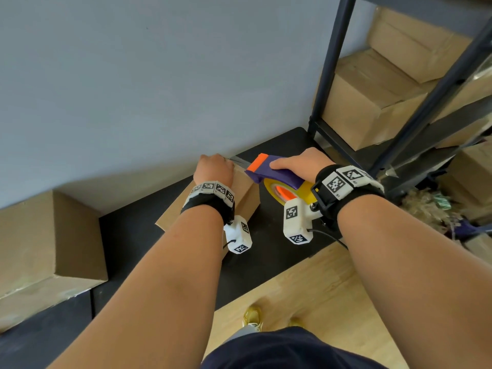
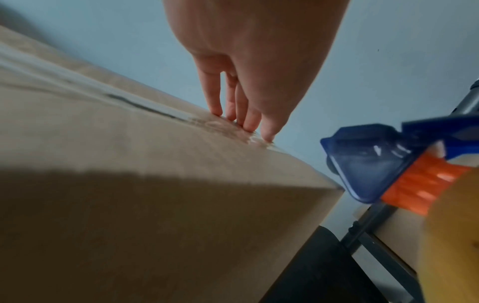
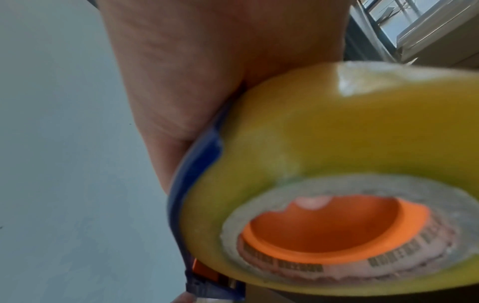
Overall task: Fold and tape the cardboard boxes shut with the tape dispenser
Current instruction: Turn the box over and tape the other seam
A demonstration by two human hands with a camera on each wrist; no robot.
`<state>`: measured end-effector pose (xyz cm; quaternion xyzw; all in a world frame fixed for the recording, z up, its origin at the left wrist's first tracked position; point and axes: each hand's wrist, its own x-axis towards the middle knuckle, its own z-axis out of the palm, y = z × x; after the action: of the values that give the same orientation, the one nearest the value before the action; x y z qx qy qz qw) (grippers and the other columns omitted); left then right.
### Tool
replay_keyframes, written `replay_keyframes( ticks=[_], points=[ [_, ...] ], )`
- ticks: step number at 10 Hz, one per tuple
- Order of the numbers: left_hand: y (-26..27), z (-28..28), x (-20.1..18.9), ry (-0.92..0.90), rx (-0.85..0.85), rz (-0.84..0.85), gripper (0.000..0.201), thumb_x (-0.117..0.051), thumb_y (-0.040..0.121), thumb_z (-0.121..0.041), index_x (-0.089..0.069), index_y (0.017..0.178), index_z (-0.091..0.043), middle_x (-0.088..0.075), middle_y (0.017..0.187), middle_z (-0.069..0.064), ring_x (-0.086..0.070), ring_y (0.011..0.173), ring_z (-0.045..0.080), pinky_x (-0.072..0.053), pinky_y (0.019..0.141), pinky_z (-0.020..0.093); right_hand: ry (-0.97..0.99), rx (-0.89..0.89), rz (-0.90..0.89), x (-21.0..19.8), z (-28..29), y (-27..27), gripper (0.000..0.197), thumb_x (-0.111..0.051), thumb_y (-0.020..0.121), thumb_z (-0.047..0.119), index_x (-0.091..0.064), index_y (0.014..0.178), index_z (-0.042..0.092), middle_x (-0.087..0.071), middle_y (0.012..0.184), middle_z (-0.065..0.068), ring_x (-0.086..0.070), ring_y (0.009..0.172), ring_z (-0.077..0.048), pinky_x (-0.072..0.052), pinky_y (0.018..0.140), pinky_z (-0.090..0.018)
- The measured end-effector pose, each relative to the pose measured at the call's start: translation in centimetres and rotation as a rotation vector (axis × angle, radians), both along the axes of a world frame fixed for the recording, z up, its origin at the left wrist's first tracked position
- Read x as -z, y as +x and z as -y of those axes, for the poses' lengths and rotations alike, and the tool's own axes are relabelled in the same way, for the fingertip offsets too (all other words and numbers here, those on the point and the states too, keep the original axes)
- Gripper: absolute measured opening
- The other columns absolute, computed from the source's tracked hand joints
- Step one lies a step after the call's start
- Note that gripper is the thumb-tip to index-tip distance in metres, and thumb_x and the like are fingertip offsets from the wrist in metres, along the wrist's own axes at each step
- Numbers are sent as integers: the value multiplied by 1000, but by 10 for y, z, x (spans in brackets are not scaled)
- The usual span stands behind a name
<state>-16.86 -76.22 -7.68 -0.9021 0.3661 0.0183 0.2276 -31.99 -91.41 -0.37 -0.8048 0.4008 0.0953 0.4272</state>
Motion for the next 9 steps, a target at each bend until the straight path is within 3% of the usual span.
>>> replay_keyframes(
  ticks=[1,2,3,5,6,7,8,9],
  points=[
    [-5,0,-4,-45,-17,-59,36,-49,94,-23,-46,129,-18,-56,111,7,-56,103,25,-43,74,34,19,3,-5,4,5,-9,63,-71,80,52,-54,122,8,-58,102,-7,-55,83,-17,-39,67,-26],
    [-7,0,2,-84,-66,-40,32,-43,94,-33,-51,122,-18,-57,110,10,-56,102,27,-37,68,35,50,4,-21,12,11,-23,66,-70,78,56,-56,122,9,-61,106,-9,-57,81,-16,-38,61,-25],
    [-6,2,16,-428,-274,-98,45,-38,92,-49,-58,110,-12,-60,106,9,-57,99,30,-36,71,37,62,17,-22,17,17,-32,68,-70,77,58,-56,122,10,-62,107,-9,-58,83,-17,-39,64,-26],
    [-14,3,13,-587,-397,-186,54,-38,87,-58,-57,110,-13,-60,108,9,-56,99,29,-40,75,40,135,32,-7,30,21,-46,68,-70,77,59,-57,121,9,-64,106,-9,-60,87,-18,-41,67,-26],
    [-17,2,12,-608,-378,-229,57,-41,85,-61,-55,113,-13,-59,112,9,-54,103,30,-45,84,44,123,42,-18,36,17,-44,68,-69,78,60,-56,122,9,-63,108,-9,-60,89,-19,-41,67,-25],
    [-24,1,13,-650,-402,-255,66,-47,86,-61,-48,128,-9,-53,128,11,-50,116,30,-43,97,45,86,49,-34,45,8,-41,68,-67,79,61,-55,121,9,-62,108,-10,-61,93,-21,-43,72,-27],
    [-33,2,11,-573,-377,-254,81,-38,92,-60,-22,150,-6,-25,156,11,-26,142,27,-22,117,40,73,60,-31,49,4,-39,64,-66,81,60,-56,118,8,-61,102,-9,-60,90,-20,-42,71,-27],
    [-43,6,11,-623,-405,-237,78,-42,94,-54,-18,151,-6,-20,157,11,-20,144,28,-21,118,42,77,73,-36,53,4,-38,63,-66,81,61,-55,116,9,-61,101,-8,-60,87,-20,-42,70,-26]
  ],
)
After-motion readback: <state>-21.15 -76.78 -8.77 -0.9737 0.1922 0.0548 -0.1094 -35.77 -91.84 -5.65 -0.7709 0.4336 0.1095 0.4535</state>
